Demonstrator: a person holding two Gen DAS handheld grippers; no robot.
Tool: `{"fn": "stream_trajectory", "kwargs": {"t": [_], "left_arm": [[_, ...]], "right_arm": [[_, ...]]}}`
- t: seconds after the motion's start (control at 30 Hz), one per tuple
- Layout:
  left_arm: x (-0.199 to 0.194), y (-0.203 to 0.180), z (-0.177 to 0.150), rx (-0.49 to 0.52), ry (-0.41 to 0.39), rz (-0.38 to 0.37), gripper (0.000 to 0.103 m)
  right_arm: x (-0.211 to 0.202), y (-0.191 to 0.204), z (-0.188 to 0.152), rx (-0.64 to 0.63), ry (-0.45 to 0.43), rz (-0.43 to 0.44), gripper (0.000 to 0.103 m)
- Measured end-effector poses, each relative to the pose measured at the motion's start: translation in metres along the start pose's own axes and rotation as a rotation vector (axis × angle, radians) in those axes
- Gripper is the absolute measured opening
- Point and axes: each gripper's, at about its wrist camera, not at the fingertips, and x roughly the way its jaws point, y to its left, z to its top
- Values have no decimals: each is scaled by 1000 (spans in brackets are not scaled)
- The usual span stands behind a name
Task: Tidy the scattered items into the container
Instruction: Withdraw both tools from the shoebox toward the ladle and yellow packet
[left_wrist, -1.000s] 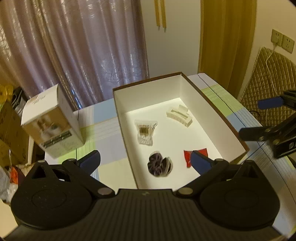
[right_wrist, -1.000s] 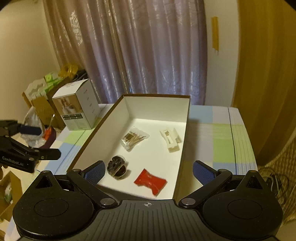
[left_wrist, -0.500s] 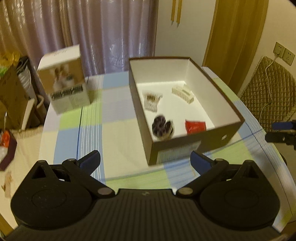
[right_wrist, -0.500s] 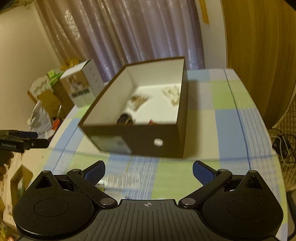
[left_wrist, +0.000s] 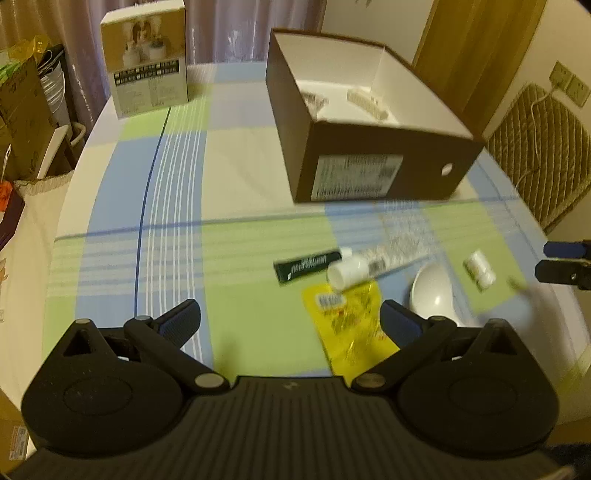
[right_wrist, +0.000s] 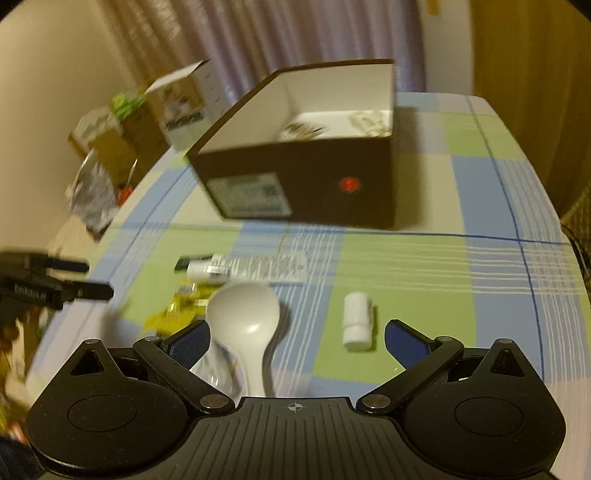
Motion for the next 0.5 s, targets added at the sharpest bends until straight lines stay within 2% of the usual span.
{"fn": "stream_trajectory", "kwargs": {"t": [0.17,0.37,0.4,0.43,0.47,0.5], "left_arm": [[0,-6,-13,57,7,16,102],[-3,-9,-25,103,9,10,101],[-3,-10,-27,116,8,10,101],[-3,-11,-29,130,9,12,101],[-3,-12,-31,144,10,14,101],[-2,-14,-33,161,13,17,100]], "right_arm": [[7,20,-14,-125,40,11,103],[18,28,-30,-170,84,31,103],[21,29,-32,-182,94,32,101],[24,30,-33,-195,109,41,86],[27,30,-35,-203,132,53,77],[31,30,-36,-203,149,52,77]]}}
